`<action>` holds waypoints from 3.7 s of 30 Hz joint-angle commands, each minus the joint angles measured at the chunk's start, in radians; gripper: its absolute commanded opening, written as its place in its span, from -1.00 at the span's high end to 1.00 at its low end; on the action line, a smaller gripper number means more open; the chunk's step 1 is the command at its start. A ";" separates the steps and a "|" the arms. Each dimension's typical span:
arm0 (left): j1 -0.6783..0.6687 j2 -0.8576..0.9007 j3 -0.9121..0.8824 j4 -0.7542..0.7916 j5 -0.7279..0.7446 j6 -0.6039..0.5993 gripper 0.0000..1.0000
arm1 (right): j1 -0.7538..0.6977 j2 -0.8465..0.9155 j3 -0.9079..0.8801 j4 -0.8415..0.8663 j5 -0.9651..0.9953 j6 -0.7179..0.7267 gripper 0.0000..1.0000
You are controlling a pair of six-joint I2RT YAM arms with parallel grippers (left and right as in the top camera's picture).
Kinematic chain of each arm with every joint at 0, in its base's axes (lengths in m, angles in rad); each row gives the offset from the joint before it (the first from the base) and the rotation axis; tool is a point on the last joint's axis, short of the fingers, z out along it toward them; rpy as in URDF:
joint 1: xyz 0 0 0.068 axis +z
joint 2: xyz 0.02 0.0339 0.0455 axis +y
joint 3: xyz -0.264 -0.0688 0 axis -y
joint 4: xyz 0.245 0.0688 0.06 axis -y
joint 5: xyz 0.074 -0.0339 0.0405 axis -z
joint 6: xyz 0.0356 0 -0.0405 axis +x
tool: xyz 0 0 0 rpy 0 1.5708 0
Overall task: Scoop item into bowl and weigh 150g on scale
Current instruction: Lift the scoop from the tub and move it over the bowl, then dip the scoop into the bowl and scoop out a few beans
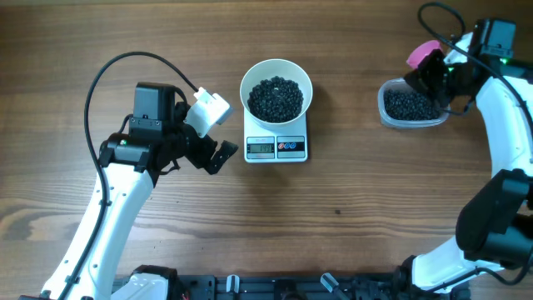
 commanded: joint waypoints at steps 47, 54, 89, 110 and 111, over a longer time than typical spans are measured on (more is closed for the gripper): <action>0.005 -0.003 -0.006 0.003 0.005 -0.003 -1.00 | 0.321 -0.021 0.389 0.019 0.080 -0.253 0.91; 0.005 -0.003 -0.006 0.003 0.005 -0.003 -1.00 | 0.314 -0.022 0.425 -0.157 0.183 -0.380 0.91; 0.005 -0.003 -0.006 0.003 0.005 -0.003 -1.00 | 0.546 0.142 0.410 -0.183 -0.056 -0.717 0.91; 0.005 -0.003 -0.006 0.003 0.005 -0.003 -1.00 | 0.584 0.229 0.378 -0.309 -0.029 -0.798 0.91; 0.005 -0.003 -0.006 0.003 0.005 -0.003 -1.00 | 0.586 0.229 0.378 -0.335 -0.028 -0.834 0.91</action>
